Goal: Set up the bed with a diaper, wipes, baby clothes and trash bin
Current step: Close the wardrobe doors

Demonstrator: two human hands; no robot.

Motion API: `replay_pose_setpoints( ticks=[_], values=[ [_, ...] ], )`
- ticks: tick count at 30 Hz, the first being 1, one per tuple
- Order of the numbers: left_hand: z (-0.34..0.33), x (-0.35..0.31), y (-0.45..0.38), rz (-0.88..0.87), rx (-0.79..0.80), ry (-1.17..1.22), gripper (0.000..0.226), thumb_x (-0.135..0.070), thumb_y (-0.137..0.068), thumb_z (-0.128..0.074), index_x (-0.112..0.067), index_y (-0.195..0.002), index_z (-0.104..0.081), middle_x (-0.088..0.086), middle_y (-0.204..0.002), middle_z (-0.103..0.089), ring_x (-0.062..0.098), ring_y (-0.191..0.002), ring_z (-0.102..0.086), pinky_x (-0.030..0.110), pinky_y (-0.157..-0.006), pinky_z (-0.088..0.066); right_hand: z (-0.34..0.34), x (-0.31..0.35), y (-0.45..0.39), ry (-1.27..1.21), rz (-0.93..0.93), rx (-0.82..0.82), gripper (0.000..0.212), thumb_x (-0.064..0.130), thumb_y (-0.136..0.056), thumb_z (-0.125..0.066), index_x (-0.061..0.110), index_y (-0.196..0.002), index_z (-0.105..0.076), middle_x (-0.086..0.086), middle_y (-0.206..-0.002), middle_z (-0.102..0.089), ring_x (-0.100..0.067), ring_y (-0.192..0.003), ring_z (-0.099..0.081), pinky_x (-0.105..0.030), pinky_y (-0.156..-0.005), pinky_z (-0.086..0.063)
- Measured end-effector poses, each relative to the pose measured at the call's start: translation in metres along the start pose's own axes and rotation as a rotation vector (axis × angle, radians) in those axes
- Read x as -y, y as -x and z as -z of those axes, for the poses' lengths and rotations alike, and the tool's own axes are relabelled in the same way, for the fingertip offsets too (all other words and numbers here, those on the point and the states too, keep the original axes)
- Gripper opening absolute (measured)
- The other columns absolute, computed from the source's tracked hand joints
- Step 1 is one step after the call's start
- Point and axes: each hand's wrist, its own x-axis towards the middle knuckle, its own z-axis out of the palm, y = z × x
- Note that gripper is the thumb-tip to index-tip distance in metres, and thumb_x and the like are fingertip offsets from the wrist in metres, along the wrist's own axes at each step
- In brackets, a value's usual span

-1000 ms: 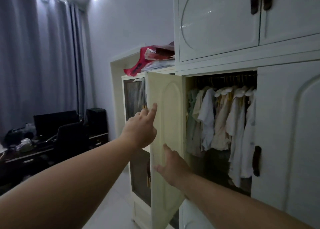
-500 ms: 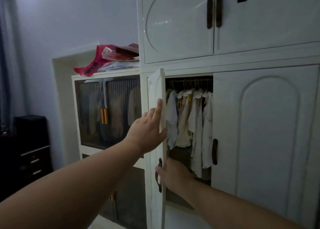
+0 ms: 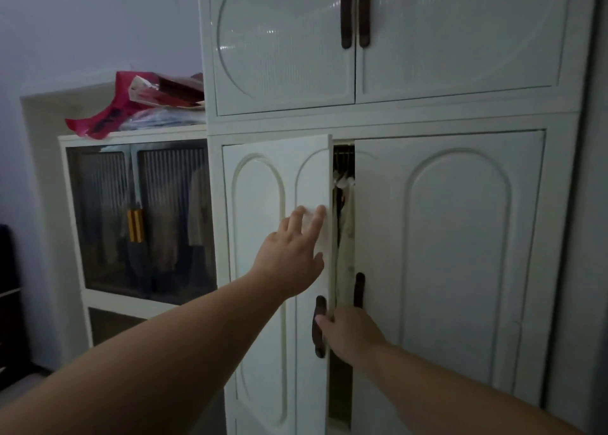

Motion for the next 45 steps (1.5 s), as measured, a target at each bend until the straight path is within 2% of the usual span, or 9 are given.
replay_pose_setpoints(
  ticks=[4,7,11,24,27,29,32,38,45],
  values=[
    [-0.024,-0.009,-0.018,0.026,0.006,-0.026,0.089,-0.038,-0.084,-0.053,-0.034,-0.155,-0.001,0.008,-0.158,-0.020,0.036,-0.139,-0.037,0.048,-0.098,-0.045,0.009,-0.015,-0.023,0.130,0.016,0.005,0.037,0.047,-0.101,-0.042,0.017,-0.090,-0.062,0.001,-0.081,-0.065,-0.012,-0.070,-0.063,-0.023,-0.058,-0.043],
    [-0.041,-0.011,-0.028,0.037,0.036,-0.030,0.086,-0.036,-0.083,-0.051,-0.032,-0.155,-0.003,0.007,-0.159,-0.015,0.036,-0.141,-0.033,0.048,-0.101,-0.043,0.009,-0.024,-0.039,0.232,0.033,0.022,0.038,0.043,-0.101,-0.042,0.018,-0.126,-0.058,-0.010,-0.117,-0.062,-0.017,-0.080,-0.064,-0.030,-0.069,-0.053],
    [-0.065,-0.011,-0.038,0.053,0.117,-0.008,0.084,-0.034,-0.085,-0.046,-0.032,-0.154,0.002,0.007,-0.164,-0.006,0.035,-0.147,-0.019,0.050,-0.109,-0.035,0.006,-0.040,-0.056,0.185,0.062,0.092,0.032,0.038,-0.098,-0.046,0.014,-0.110,-0.064,-0.005,-0.103,-0.068,-0.020,-0.087,-0.067,-0.033,-0.079,-0.056],
    [-0.097,-0.012,-0.046,0.083,0.202,-0.055,0.090,-0.028,-0.085,-0.047,-0.035,-0.154,0.011,0.003,-0.165,0.010,0.034,-0.151,-0.004,0.051,-0.114,-0.026,0.004,-0.064,-0.091,0.103,0.123,0.176,0.058,0.031,-0.088,-0.048,0.024,-0.145,-0.040,-0.007,-0.142,-0.048,-0.031,-0.121,-0.055,-0.037,-0.093,-0.045],
    [-0.091,-0.008,-0.042,0.088,0.196,-0.070,0.091,-0.027,-0.086,-0.047,-0.035,-0.154,0.012,0.003,-0.165,0.010,0.032,-0.151,-0.005,0.050,-0.115,-0.024,-0.002,-0.061,-0.099,0.061,0.144,0.241,0.048,0.032,-0.091,-0.048,0.020,-0.137,-0.045,-0.007,-0.125,-0.060,-0.028,-0.113,-0.059,-0.028,-0.081,-0.043],
    [-0.085,-0.003,-0.037,0.110,0.196,-0.082,0.093,-0.029,-0.086,-0.050,-0.036,-0.154,0.013,0.005,-0.165,0.009,0.033,-0.151,-0.007,0.051,-0.115,-0.025,-0.006,-0.057,-0.104,0.042,0.164,0.267,0.050,0.034,-0.094,-0.046,0.019,-0.141,-0.042,-0.005,-0.123,-0.060,-0.026,-0.117,-0.056,-0.025,-0.086,-0.038],
    [-0.075,0.012,-0.024,0.179,0.199,-0.106,0.095,-0.032,-0.085,-0.053,-0.039,-0.154,0.013,0.006,-0.165,0.006,0.034,-0.150,-0.011,0.053,-0.113,-0.027,-0.013,-0.045,-0.110,0.043,0.214,0.249,0.064,0.045,-0.091,-0.045,0.024,-0.150,-0.033,0.000,-0.132,-0.060,-0.017,-0.119,-0.055,-0.023,-0.091,-0.034],
    [-0.040,0.062,0.023,0.309,0.259,-0.258,0.095,-0.039,-0.087,-0.055,-0.039,-0.153,0.013,0.009,-0.165,-0.002,0.036,-0.148,-0.019,0.054,-0.109,-0.033,-0.040,-0.004,-0.114,0.014,0.326,0.239,0.072,0.054,-0.088,-0.050,0.036,-0.152,-0.022,0.001,-0.150,-0.045,-0.020,-0.129,-0.049,-0.032,-0.097,-0.044],
    [0.034,0.130,0.104,0.514,0.346,-0.410,0.090,-0.047,-0.089,-0.054,-0.037,-0.152,0.010,0.009,-0.165,-0.008,0.034,-0.148,-0.022,0.054,-0.111,-0.031,-0.095,0.089,-0.084,-0.021,0.497,0.202,0.072,0.054,-0.087,-0.060,0.040,-0.148,-0.025,0.003,-0.145,-0.046,-0.025,-0.123,-0.055,-0.034,-0.085,-0.051]
  ],
)
